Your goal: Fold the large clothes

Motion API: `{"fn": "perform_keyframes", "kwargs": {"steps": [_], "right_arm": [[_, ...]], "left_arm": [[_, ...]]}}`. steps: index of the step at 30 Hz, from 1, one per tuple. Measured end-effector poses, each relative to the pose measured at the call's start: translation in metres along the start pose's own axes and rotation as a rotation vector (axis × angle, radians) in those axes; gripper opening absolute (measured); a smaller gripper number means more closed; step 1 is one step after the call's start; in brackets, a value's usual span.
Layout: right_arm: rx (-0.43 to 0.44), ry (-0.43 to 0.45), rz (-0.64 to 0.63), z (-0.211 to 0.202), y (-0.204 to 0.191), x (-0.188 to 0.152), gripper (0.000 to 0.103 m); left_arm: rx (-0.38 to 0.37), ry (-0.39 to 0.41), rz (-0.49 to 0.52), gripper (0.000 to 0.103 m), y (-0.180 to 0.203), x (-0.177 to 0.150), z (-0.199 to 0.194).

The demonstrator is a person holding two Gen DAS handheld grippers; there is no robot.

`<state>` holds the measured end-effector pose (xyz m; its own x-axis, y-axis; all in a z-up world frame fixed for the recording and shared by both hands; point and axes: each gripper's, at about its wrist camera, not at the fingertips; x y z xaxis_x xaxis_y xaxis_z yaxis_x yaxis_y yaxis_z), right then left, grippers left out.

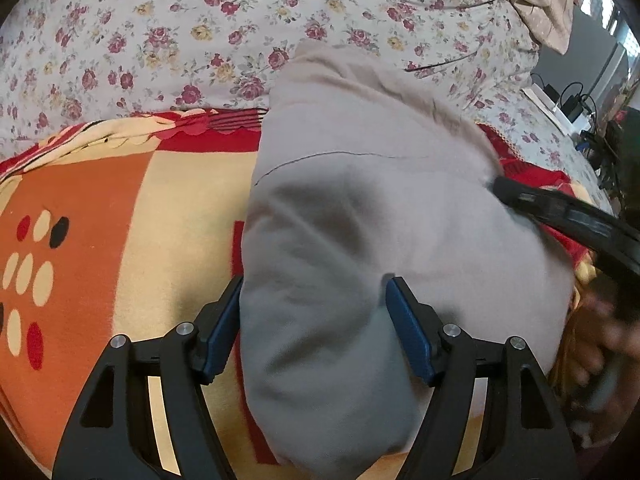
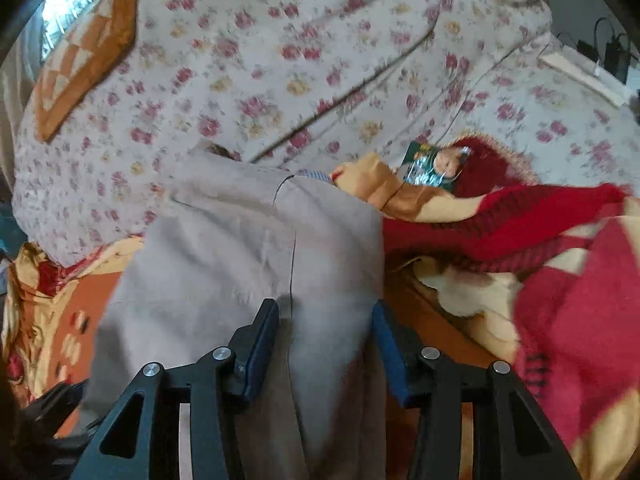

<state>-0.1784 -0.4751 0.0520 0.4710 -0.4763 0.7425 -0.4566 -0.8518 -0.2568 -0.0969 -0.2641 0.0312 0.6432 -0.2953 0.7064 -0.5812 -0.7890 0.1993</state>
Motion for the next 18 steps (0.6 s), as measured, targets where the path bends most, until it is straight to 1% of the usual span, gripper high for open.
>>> {"fn": "perform_keyframes", "kwargs": {"steps": [2,4,5,6,7,8,9,10,12,14,16,18], "right_arm": [[0.051,0.019,-0.007,-0.026,-0.006,-0.002,0.048],[0.074,0.027,-0.031,-0.043,-0.013,-0.007,0.049],[0.08,0.029,-0.046,-0.049,-0.016,-0.013,0.052],[0.075,0.022,-0.063,-0.051,-0.017,-0.02,0.054],[0.062,0.015,-0.073,-0.049,-0.017,-0.027,0.055],[0.032,0.002,-0.081,-0.041,-0.015,-0.033,0.058],[0.02,-0.011,-0.066,-0.033,-0.01,-0.038,0.062],[0.029,-0.017,-0.038,-0.03,-0.004,-0.04,0.064],[0.052,-0.026,0.021,-0.03,0.007,-0.039,0.065],[0.074,-0.016,0.067,-0.036,0.015,-0.034,0.065],[0.09,0.013,0.102,-0.045,0.023,-0.03,0.067],[0.139,0.026,0.137,-0.049,0.03,-0.027,0.07]], "left_arm": [[0.001,-0.001,-0.01,0.071,0.0,-0.001,0.0],[0.006,0.0,-0.011,0.071,0.0,-0.001,0.0],[0.009,0.002,-0.006,0.071,0.001,-0.001,-0.001],[0.012,0.004,-0.003,0.071,0.002,-0.001,-0.001],[0.012,0.004,0.0,0.071,0.002,-0.001,-0.001],[0.013,0.001,0.003,0.071,0.003,-0.001,-0.001],[0.015,-0.004,0.008,0.071,0.004,-0.002,-0.001],[0.011,-0.01,0.007,0.071,0.003,-0.001,-0.002],[-0.015,-0.035,-0.009,0.071,-0.001,0.0,-0.006],[-0.07,-0.051,-0.059,0.071,-0.011,0.003,-0.011],[-0.124,-0.049,-0.106,0.071,-0.024,0.006,-0.016],[-0.157,-0.045,-0.155,0.073,-0.038,0.012,-0.017]]}}
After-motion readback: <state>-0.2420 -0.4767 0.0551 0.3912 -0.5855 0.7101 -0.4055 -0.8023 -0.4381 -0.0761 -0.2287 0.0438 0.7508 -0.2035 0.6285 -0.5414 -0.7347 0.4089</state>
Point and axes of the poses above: each gripper's, at about its wrist camera, not at the fingertips, and z roughly the way its jaws point, y to its right, x to its top, and after that the axes turned 12 degrees about y, right-handed
